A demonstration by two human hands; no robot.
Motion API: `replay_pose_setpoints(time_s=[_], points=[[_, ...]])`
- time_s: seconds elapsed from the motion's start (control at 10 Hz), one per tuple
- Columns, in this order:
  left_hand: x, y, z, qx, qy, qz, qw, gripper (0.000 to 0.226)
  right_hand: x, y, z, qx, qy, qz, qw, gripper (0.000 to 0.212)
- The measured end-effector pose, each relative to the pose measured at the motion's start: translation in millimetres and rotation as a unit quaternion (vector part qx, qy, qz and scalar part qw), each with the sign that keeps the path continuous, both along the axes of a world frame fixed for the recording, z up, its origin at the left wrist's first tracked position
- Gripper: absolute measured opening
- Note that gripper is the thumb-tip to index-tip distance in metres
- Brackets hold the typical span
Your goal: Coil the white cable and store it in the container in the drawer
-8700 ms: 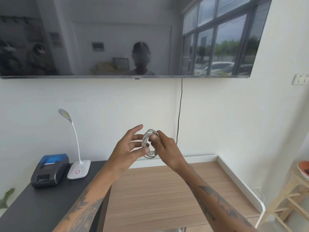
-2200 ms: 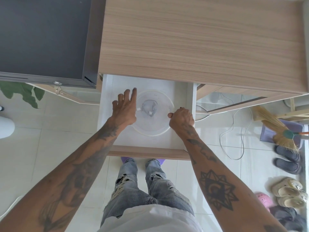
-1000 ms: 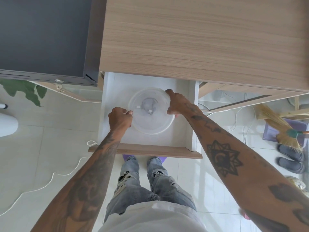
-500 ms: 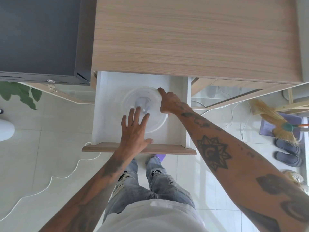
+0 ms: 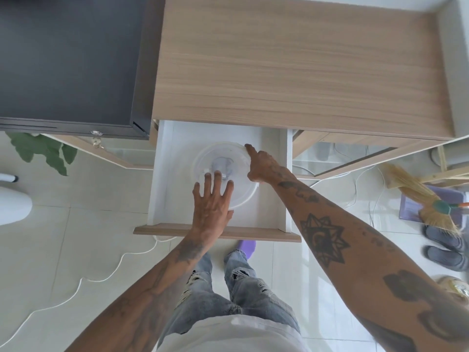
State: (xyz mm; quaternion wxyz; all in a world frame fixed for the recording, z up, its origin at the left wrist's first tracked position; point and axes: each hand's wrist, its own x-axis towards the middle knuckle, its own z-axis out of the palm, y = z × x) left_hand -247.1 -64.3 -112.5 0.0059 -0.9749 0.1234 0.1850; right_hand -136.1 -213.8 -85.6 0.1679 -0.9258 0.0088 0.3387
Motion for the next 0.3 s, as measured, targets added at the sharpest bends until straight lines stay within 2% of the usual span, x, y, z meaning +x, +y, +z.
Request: replay_pose_setpoints(time_s=[0.1,0.2,0.3], points=[[4.6,9.6,14.4,-0.04,0.013,-0.009,0.999,0.083,-16.8,4.6,7.4,-0.01,-0.016,-0.016,1.0,0.075],[18.4,24.1,37.3,-0.08,-0.016,-0.03,0.996,0.068,-24.1,7.2,28.5,-0.037,-0.046,-0.017,0.998,0.07],[51.1,35.2,74.0,-0.121,-0.089,-0.04,0.988,0.055,-6.9,10.8,65.1,-0.024,-0.133,-0.019,0.991,0.058]])
